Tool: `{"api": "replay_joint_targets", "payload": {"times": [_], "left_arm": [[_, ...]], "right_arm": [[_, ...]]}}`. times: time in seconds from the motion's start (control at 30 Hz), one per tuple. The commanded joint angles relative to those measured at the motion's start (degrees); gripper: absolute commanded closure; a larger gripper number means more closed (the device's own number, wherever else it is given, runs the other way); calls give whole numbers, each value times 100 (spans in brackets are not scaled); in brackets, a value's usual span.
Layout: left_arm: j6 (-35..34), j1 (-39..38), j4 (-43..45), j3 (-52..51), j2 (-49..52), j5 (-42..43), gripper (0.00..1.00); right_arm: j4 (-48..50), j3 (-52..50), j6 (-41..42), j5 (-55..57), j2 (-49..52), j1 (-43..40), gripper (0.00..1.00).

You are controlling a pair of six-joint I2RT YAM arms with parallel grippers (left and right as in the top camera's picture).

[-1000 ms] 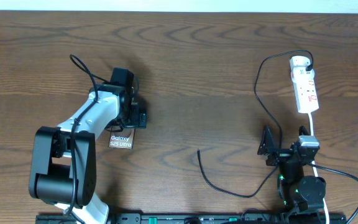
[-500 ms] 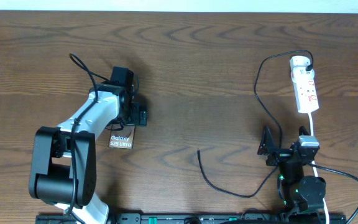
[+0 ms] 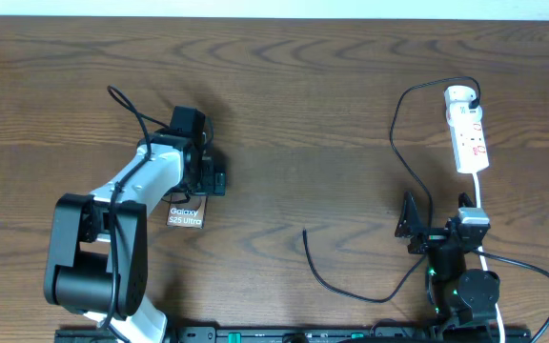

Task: Plug charger to phone and switch on socket
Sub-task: 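Close the left gripper on the phone's bottom edge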

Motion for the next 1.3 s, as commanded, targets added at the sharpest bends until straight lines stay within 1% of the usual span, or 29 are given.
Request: {"api": "replay_joint_targets", "payload": {"times": [0.0, 0.43, 0.6, 0.8, 1.13, 1.2, 1.27], "left_arm": [[20, 26, 90, -201, -2, -55, 1], [101, 26, 83, -216, -2, -59, 1], [557, 24, 26, -216, -2, -55, 1], [833, 24, 26, -216, -2, -52, 1], [852, 26, 26, -216, -2, -55, 1], [855, 26, 28, -216, -2, -52, 4], [855, 26, 26, -216, -2, -55, 10]], "right_arm": [[-11, -7, -79, 52, -15, 20, 1], [-11, -7, -81, 52, -15, 20, 1], [-11, -7, -79, 52, -15, 20, 1], [-11, -7, -79, 52, -15, 20, 1], [-11, -7, -79, 52, -15, 20, 1], [-11, -7, -81, 52, -15, 20, 1], [-11, -7, -81, 52, -15, 20, 1]]}}
